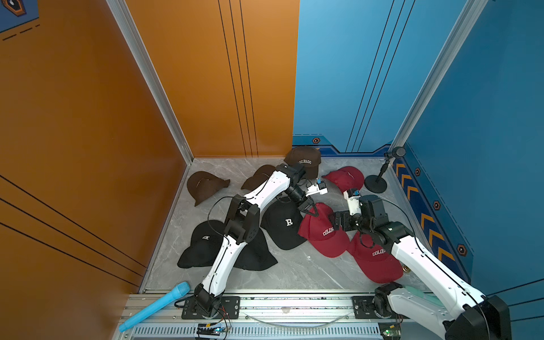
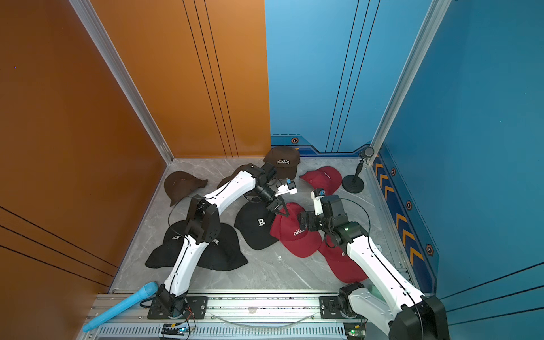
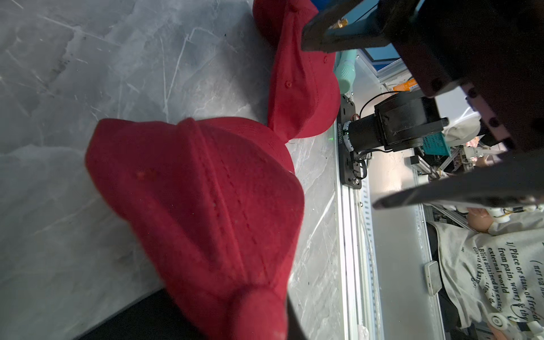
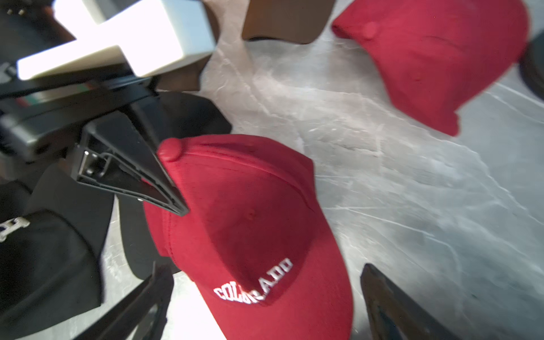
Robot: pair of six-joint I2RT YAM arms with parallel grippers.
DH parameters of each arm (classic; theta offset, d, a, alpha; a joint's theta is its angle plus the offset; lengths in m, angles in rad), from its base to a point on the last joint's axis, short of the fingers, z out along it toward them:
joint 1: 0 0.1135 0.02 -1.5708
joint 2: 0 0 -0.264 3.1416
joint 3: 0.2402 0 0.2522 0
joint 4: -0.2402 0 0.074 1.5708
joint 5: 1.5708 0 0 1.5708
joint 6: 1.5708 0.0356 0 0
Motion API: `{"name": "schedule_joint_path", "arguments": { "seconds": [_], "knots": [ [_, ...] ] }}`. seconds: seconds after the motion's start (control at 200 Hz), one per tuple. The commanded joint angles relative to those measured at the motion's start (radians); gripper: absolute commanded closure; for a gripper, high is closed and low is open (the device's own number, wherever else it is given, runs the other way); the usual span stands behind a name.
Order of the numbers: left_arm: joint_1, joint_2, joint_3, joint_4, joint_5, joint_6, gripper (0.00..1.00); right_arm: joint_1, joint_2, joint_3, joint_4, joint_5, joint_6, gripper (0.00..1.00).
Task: Stack the baseball caps by color
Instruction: Place the baseball cap at the center of the board, then pick up the baseball cap from the center of the board.
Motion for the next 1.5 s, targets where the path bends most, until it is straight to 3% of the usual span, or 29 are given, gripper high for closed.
{"name": "schedule_joint_path", "arguments": {
  "seconds": [0.0,0.09,0.255,0.446,0.546,0.711,0.831,1.001,1.287,1.492],
  "knots": [
    [0.021,0.008,0.052,-0.037,-0.046,-0.009,0.21,0.027,0.05,0.056,0.059,-0.03,-0.044,0.0],
    [0.034,-0.002,0.077,-0.034,-0.091,-0.025,0.08,0.035,0.071,0.061,0.07,-0.03,-0.05,0.0],
    [0.054,-0.037,0.129,-0.034,-0.189,-0.049,0.0,0.044,0.078,0.056,0.077,-0.034,-0.067,0.0],
    [0.121,-0.187,0.066,0.02,-0.316,-0.11,0.02,0.044,0.09,0.052,0.098,-0.038,-0.093,0.0],
    [0.147,-0.363,-0.141,0.215,-0.497,-0.22,0.02,0.042,0.14,0.082,0.101,-0.056,-0.117,0.0],
    [0.171,-0.751,-0.722,0.734,-0.756,-0.453,0.02,0.045,0.236,0.151,0.089,-0.068,-0.147,0.0],
    [0.168,-0.936,-1.029,0.912,-0.76,-0.526,0.02,0.049,0.287,0.18,0.086,-0.048,-0.163,0.0],
    [0.142,-1.03,-1.209,0.923,-0.788,-0.565,0.02,0.051,0.355,0.216,0.074,-0.032,-0.192,0.02],
    [0.127,-1.043,-1.291,0.951,-0.754,-0.594,0.02,0.052,0.433,0.237,0.089,-0.046,-0.194,0.2],
    [0.122,-1.023,-1.285,0.957,-0.736,-0.592,0.02,0.057,0.449,0.247,0.092,-0.047,-0.188,0.54]
  ]
}}
